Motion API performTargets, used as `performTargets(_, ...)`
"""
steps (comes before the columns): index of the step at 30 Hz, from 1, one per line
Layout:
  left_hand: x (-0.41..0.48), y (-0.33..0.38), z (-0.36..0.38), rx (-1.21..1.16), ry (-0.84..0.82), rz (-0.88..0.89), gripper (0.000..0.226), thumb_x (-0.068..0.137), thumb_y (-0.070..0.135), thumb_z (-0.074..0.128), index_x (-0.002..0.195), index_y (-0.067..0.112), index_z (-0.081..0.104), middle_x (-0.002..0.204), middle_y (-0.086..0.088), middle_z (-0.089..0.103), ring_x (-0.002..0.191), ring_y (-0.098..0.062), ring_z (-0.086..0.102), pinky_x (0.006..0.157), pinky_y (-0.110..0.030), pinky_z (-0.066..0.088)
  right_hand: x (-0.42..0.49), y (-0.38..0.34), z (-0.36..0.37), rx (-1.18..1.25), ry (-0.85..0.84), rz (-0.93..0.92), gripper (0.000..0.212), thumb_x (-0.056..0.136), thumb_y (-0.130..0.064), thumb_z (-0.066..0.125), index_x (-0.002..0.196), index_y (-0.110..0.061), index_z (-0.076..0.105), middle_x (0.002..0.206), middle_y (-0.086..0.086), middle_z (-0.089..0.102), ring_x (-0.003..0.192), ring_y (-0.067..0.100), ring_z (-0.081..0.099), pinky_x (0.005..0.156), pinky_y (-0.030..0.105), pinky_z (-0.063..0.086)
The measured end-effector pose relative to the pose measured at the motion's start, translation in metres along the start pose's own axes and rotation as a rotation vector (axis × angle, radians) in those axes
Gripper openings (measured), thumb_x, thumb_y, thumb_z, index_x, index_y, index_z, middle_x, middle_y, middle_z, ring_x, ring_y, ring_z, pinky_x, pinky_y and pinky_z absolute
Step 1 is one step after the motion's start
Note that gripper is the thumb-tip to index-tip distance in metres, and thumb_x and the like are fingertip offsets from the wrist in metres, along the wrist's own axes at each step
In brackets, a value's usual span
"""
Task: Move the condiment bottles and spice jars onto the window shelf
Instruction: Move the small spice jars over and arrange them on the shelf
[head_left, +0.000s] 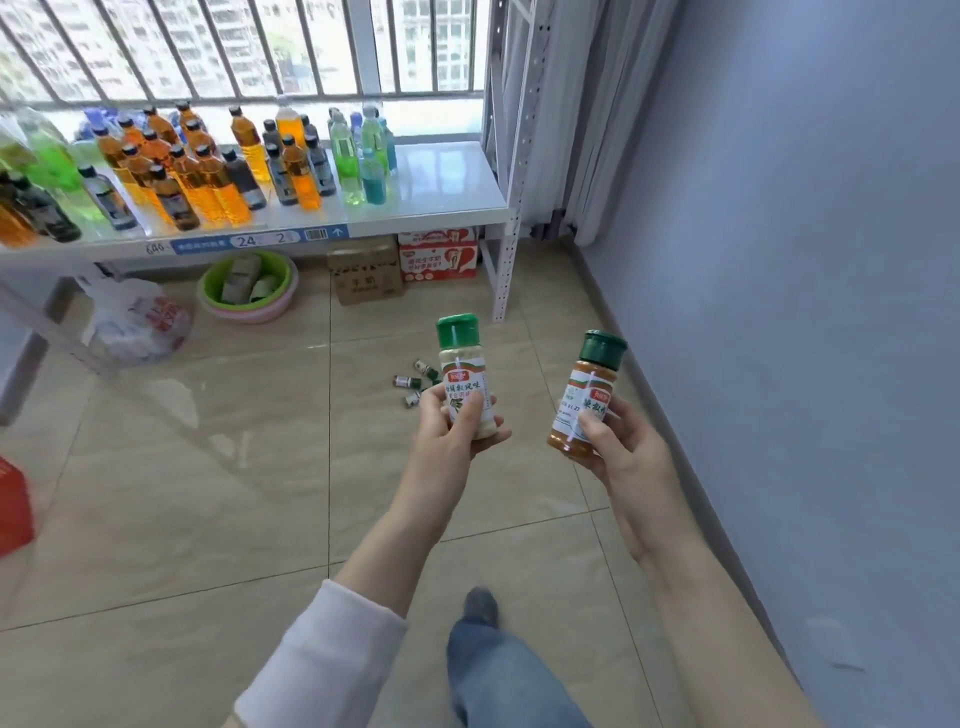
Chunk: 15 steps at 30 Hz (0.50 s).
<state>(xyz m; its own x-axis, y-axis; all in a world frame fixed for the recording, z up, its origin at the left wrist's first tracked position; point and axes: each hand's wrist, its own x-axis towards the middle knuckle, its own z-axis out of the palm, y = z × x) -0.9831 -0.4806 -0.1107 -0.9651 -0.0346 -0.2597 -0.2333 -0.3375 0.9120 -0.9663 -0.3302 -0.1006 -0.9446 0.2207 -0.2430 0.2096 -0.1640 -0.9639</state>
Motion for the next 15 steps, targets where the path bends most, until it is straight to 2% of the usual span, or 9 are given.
performTargets(6,0.109,0.061,0.021,0.02,-0.059,0.055,0.016,0.096,0.015,0.043,0.111,0.016,0.036,0.101,-0.015,0.048,0.094,-0.026,0.054,0.065,-0.015,0.052,0.114,-0.049,0.038,0.016,-0.057,-0.059,0.03,0.089,-0.009,0.056,0.119,-0.009,0.055,0.1,-0.003,0.067,0.09,0.01,0.066,0.081,0.028,0.055)
performTargets(10,0.177,0.093,0.017,0.024,-0.075,0.085,0.029,0.095,0.016,0.046,0.12,0.016,0.031,0.103,-0.01,0.049,0.093,-0.016,0.056,0.073,-0.016,0.053,0.188,-0.075,0.077,0.009,-0.106,-0.098,0.029,0.088,-0.01,0.057,0.117,-0.012,0.053,0.099,-0.003,0.067,0.085,0.007,0.066,0.079,0.026,0.055)
performTargets(15,0.27,0.136,0.004,0.057,-0.046,0.154,0.033,0.094,0.011,0.049,0.123,0.009,0.032,0.1,-0.008,0.053,0.089,-0.014,0.059,0.076,-0.018,0.055,0.281,-0.105,0.133,-0.001,-0.143,-0.152,0.034,0.086,-0.012,0.06,0.119,-0.013,0.054,0.103,0.003,0.068,0.089,0.012,0.068,0.082,0.032,0.055)
